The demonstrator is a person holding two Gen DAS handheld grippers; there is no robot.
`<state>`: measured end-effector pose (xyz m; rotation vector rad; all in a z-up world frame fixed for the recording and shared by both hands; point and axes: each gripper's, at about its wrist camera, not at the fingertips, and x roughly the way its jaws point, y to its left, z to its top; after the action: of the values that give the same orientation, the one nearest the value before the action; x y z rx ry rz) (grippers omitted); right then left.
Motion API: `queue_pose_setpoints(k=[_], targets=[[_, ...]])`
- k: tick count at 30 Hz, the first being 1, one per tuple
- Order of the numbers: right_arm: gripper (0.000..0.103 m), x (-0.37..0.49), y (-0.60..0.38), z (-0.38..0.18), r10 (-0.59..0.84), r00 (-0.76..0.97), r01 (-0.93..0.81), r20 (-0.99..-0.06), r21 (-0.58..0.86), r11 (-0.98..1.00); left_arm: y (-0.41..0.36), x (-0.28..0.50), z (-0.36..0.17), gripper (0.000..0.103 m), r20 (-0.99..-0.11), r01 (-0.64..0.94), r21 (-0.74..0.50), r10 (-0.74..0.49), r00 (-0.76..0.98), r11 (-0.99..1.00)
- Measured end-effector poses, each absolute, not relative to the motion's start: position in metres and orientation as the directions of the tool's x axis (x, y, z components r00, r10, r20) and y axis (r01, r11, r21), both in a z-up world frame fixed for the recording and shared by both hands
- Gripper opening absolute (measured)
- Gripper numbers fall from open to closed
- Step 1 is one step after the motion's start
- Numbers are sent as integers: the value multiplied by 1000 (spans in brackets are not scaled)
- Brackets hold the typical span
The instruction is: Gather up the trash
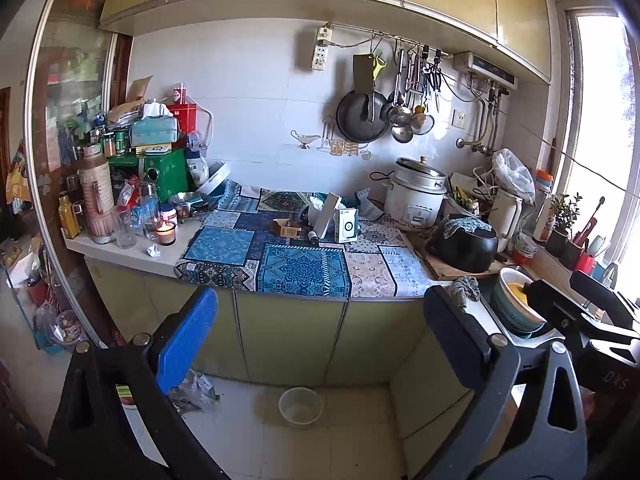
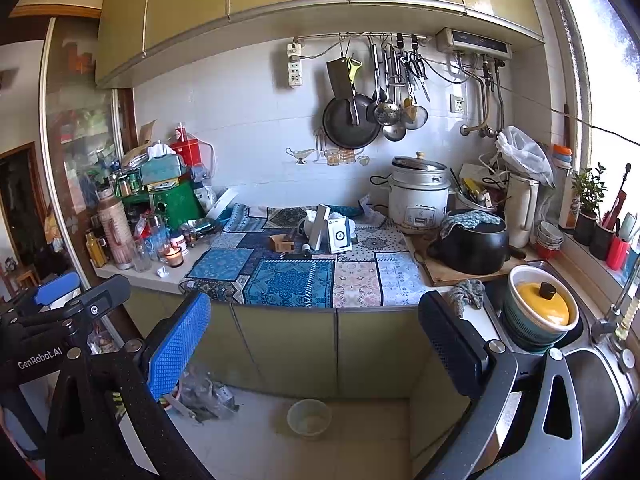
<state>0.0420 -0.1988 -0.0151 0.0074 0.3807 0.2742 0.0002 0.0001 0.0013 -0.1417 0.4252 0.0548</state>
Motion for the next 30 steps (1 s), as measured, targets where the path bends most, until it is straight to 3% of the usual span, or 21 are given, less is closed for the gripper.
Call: queue_pose_setpoints(k=[30], targets=[[103, 42, -192, -18, 257, 896, -249, -363, 68, 966, 3, 3, 1, 103, -421, -68, -138, 4, 907, 988]])
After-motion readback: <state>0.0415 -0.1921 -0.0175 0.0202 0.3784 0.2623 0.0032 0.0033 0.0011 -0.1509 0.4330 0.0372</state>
